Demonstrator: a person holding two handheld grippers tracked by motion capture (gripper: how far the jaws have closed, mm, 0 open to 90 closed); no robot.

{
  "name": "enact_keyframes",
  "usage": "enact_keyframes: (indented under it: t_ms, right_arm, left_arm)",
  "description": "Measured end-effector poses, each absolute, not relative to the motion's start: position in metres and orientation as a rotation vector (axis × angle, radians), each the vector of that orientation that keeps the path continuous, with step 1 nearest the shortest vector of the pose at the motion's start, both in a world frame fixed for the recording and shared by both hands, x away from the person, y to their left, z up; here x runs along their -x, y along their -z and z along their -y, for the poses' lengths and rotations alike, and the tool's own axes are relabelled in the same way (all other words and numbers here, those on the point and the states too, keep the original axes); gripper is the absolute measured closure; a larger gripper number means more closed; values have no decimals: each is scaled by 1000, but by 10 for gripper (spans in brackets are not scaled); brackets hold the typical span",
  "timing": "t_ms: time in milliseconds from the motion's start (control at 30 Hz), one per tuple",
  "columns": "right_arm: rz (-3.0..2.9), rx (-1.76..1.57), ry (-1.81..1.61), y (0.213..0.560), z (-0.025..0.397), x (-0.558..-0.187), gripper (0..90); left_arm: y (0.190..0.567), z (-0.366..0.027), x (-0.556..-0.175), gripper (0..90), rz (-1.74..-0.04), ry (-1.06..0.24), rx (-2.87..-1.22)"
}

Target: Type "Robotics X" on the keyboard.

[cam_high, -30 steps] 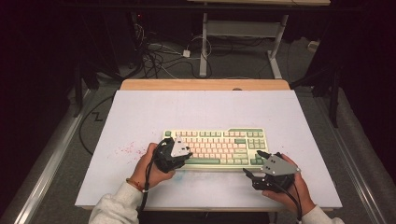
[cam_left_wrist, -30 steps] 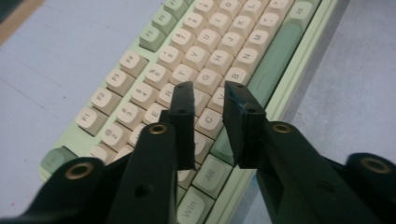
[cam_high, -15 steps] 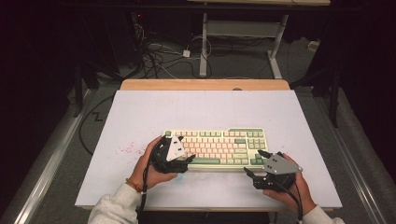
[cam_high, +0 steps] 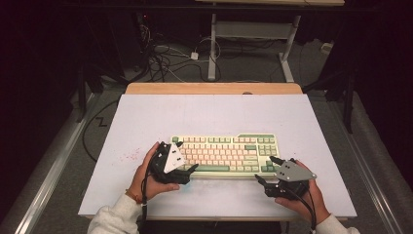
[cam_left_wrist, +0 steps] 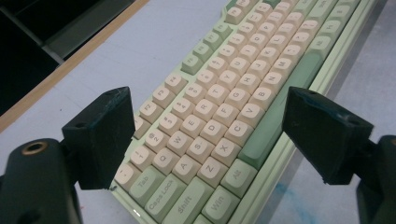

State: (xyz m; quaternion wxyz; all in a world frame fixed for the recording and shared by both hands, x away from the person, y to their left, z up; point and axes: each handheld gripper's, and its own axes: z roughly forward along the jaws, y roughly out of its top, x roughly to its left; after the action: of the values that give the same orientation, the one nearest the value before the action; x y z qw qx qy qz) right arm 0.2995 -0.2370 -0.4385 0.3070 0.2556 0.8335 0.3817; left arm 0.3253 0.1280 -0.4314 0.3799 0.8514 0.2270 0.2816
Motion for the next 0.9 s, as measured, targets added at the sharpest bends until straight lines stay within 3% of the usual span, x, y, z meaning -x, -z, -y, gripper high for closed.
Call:
enact_keyframes:
  t_ms: [667, 767, 900]
  right_arm:
    - [-2171, -714, -1018, 436, 242, -303, 314]
    - [-2171, -727, -1012, 435, 243, -305, 366]
    - [-2180, -752, -1020, 433, 245, -309, 516]
  left_arm:
    - [445, -154, -306, 166, -649, -745, -2153]
    - [446, -157, -303, 167, -652, -743, -2152]
    - [449, -161, -299, 171, -660, -742, -2165]
